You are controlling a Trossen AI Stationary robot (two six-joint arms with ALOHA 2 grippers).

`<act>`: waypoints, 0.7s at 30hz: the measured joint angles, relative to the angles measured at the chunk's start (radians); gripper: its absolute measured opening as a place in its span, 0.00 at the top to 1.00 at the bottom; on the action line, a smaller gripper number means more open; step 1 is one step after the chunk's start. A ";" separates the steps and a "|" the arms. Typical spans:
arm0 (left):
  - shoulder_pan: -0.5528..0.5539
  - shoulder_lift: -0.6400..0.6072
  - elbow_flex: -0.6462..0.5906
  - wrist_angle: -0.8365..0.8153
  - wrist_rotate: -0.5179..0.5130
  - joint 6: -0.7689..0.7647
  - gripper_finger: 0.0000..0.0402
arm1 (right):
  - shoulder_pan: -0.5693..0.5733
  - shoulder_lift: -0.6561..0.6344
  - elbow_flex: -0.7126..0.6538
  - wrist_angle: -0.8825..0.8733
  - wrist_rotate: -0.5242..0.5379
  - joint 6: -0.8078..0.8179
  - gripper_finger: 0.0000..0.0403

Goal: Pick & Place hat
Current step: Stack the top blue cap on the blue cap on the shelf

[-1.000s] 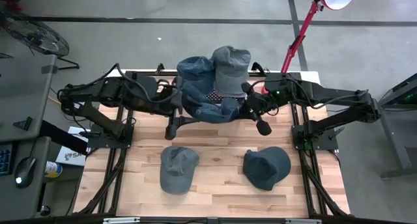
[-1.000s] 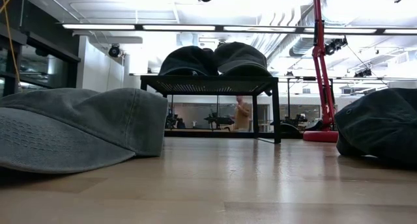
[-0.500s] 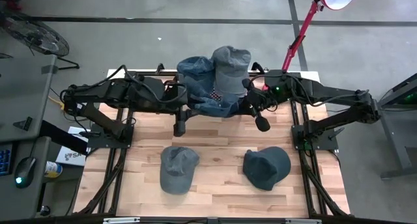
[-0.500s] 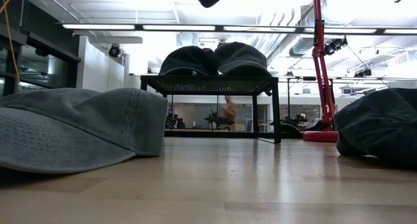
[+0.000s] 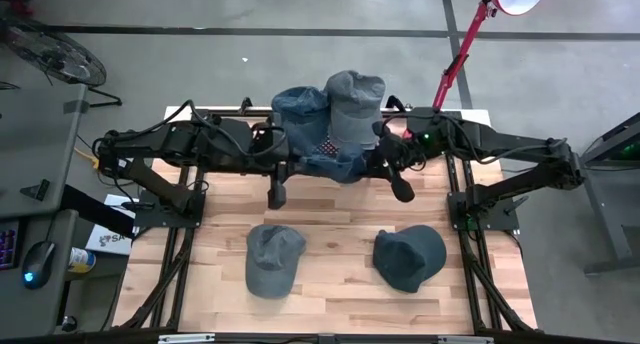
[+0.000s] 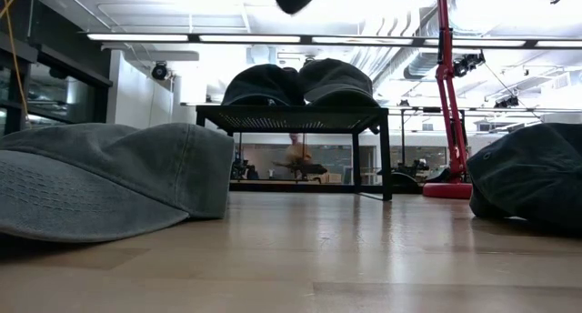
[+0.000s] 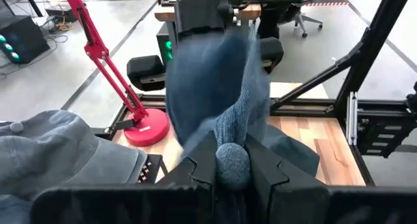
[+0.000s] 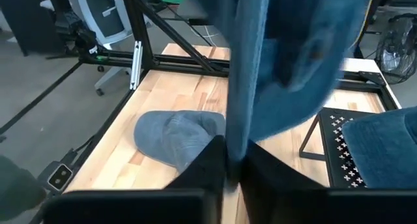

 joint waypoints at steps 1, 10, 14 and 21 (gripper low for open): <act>0.000 0.000 0.000 0.002 -0.007 0.000 0.91 | 0.000 -0.001 0.000 0.001 0.002 0.006 0.87; 0.000 -0.014 0.066 -0.019 -0.199 0.008 0.91 | -0.065 -0.072 0.000 0.009 0.041 0.092 0.61; 0.001 -0.016 0.165 -0.066 -0.282 0.068 0.91 | -0.099 -0.123 0.000 0.006 0.167 0.112 0.54; 0.158 -0.017 0.319 -0.278 -0.190 0.117 0.91 | -0.154 -0.172 0.000 0.007 0.249 0.115 0.52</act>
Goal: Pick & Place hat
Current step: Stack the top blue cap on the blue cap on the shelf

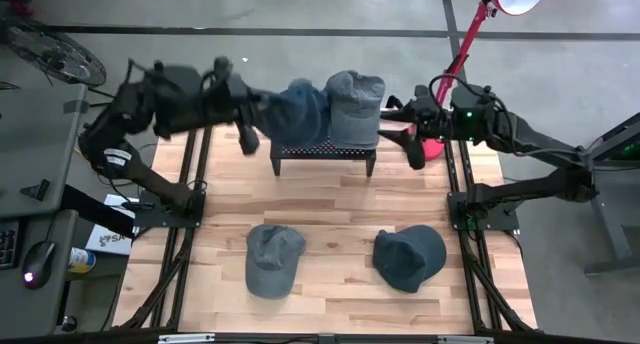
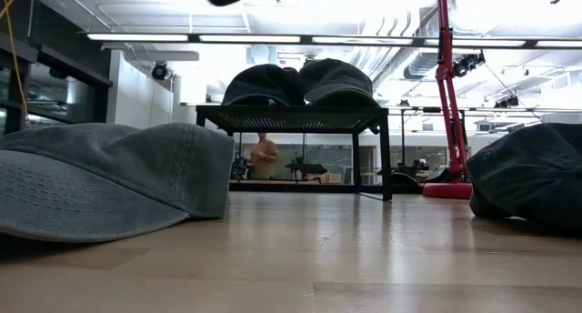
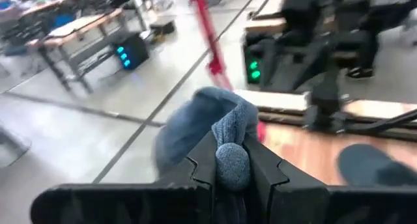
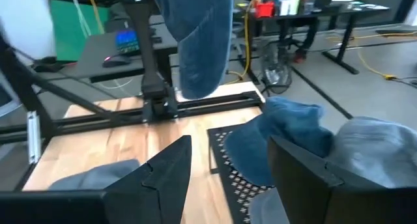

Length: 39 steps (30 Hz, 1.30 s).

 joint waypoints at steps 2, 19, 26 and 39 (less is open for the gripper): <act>0.090 0.000 0.019 -0.037 0.082 0.018 0.91 | -0.011 -0.003 0.000 -0.001 0.010 0.000 0.52; 0.790 0.194 0.023 -0.122 1.102 0.095 0.91 | -0.029 -0.005 0.000 -0.046 0.280 0.054 0.55; 0.837 0.282 0.023 -0.195 1.266 0.072 0.91 | -0.029 -0.005 0.000 -0.075 0.365 0.098 0.55; 0.837 0.323 0.023 -0.179 1.266 0.050 0.91 | -0.034 -0.005 0.000 -0.070 0.616 -0.059 0.55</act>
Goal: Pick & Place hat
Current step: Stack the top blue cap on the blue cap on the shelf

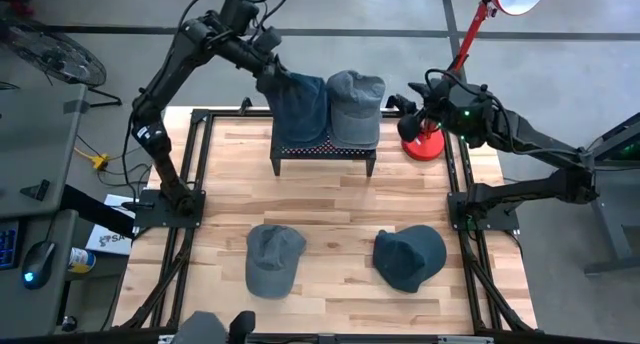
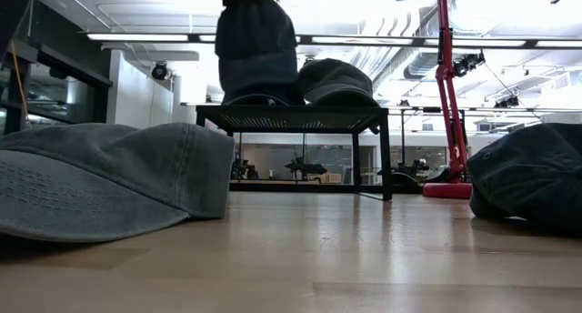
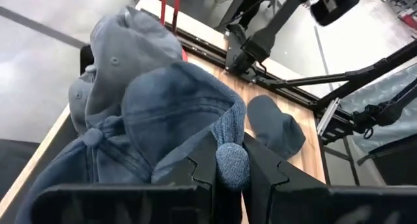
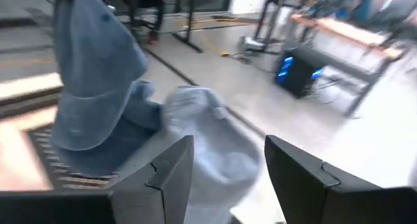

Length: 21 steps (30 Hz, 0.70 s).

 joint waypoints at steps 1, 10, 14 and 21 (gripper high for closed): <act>0.000 0.010 0.000 -0.001 -0.001 -0.002 0.91 | -0.007 0.000 0.000 0.010 0.013 -0.027 0.55; 0.000 0.062 0.000 -0.001 -0.052 -0.061 0.91 | -0.167 0.000 0.000 0.128 0.006 -0.217 0.55; 0.000 0.089 0.000 -0.005 -0.118 -0.061 0.91 | -0.261 0.000 0.000 0.147 -0.077 -0.243 0.55; 0.000 0.141 0.000 0.020 -0.242 -0.071 0.91 | -0.396 0.001 0.000 0.150 -0.243 -0.231 0.55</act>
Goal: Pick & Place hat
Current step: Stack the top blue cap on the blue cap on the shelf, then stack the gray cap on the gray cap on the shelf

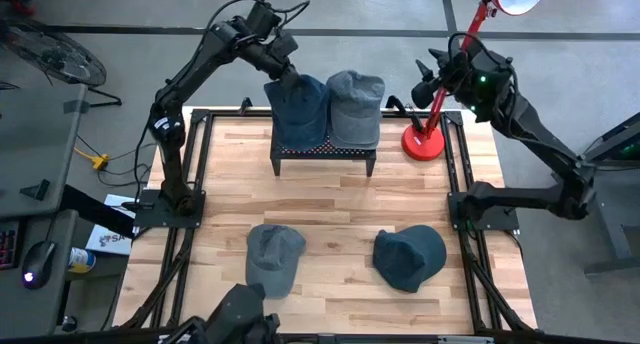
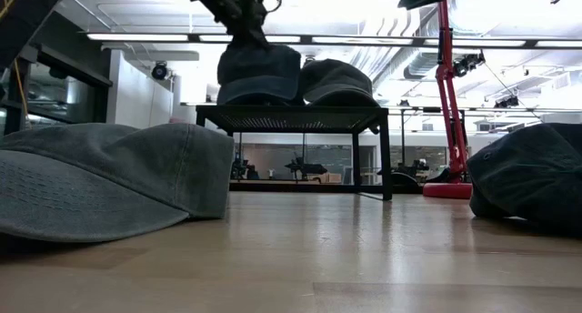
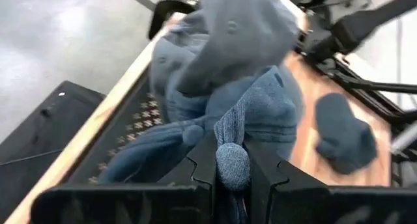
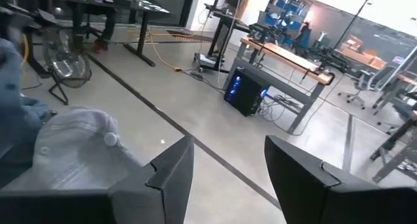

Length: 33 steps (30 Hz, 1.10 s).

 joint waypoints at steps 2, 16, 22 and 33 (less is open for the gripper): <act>0.000 0.009 0.000 0.015 -0.021 -0.010 0.91 | -0.025 0.000 0.000 0.000 -0.036 0.002 0.55; -0.002 0.011 -0.028 0.054 -0.101 -0.026 0.91 | -0.064 0.001 0.000 -0.005 -0.083 -0.002 0.55; -0.011 0.011 -0.054 0.052 -0.167 -0.010 0.67 | -0.064 0.001 0.000 -0.006 -0.086 -0.002 0.55; -0.013 0.008 0.077 0.075 -0.254 0.012 0.27 | -0.064 0.001 0.000 -0.025 -0.122 -0.002 0.55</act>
